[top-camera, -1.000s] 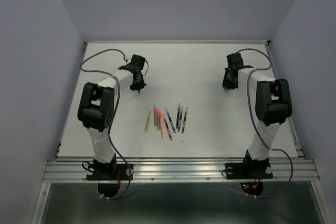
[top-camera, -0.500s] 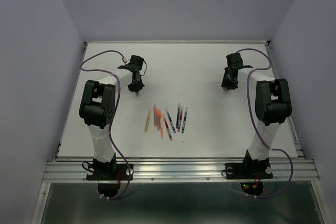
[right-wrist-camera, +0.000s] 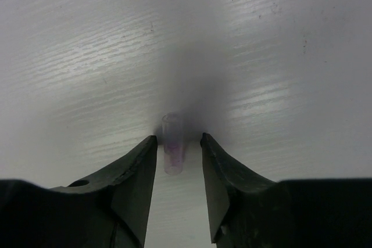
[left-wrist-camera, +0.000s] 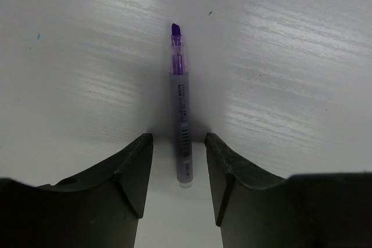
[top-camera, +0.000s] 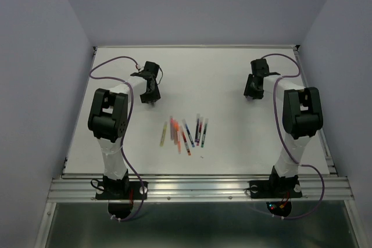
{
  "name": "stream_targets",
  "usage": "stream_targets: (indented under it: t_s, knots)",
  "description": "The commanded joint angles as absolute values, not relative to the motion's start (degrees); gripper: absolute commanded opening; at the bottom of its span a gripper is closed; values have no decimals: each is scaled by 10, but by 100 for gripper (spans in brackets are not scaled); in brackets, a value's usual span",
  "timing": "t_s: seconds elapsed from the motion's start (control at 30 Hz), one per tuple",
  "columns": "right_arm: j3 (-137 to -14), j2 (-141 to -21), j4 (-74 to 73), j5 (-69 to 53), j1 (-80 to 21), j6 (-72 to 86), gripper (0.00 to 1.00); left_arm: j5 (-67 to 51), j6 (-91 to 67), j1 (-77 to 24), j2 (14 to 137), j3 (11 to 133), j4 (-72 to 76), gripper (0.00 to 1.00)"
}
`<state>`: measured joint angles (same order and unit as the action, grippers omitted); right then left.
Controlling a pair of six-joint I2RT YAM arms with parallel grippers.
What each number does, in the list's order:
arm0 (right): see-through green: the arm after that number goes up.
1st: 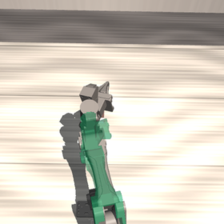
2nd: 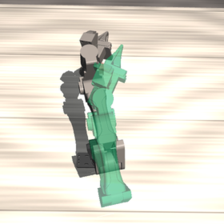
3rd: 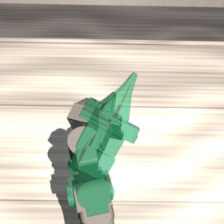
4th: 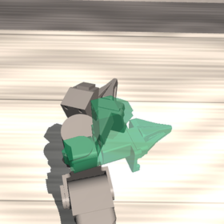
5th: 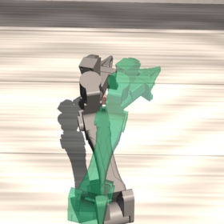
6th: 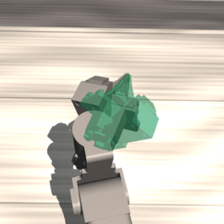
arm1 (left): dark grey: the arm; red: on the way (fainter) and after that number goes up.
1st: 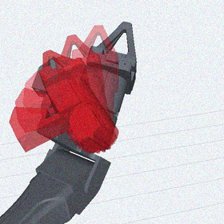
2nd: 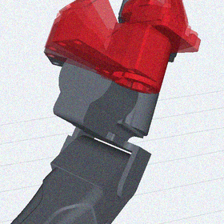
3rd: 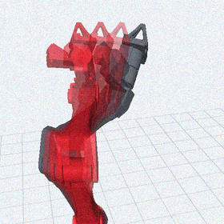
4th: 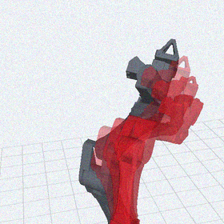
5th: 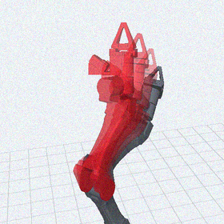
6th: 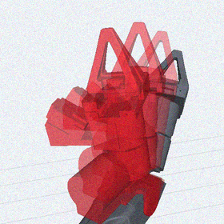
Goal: Open the pen caps
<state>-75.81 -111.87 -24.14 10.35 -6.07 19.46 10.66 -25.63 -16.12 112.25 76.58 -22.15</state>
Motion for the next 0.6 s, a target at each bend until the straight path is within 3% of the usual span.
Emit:
stream_targets:
  t_s: [0.0, 0.13, 0.27, 0.3, 0.33, 0.4, 0.57]
  knots:
    - [-764, -1081, -255, 122, -60, 200, 47, 106, -256, -160, 1121, 766, -236, 54]
    - [-766, -1054, -255, 121, -60, 200, 58, 107, -257, -160, 1100, 763, -236, 64]
    - [-765, -1018, -255, 126, -60, 201, 77, 100, -254, -160, 1037, 753, -228, 78]
    - [-764, -1001, -254, 127, -60, 201, 87, 97, -253, -160, 1024, 743, -223, 80]
    - [-764, -993, -255, 130, -60, 201, 100, 91, -252, -161, 1008, 737, -220, 91]
    - [-761, -978, -255, 133, -60, 200, 100, 75, -252, -161, 963, 713, -204, 99]
    - [-753, -939, -253, 125, -60, 203, 100, 67, -274, -178, 872, 660, -197, 99]
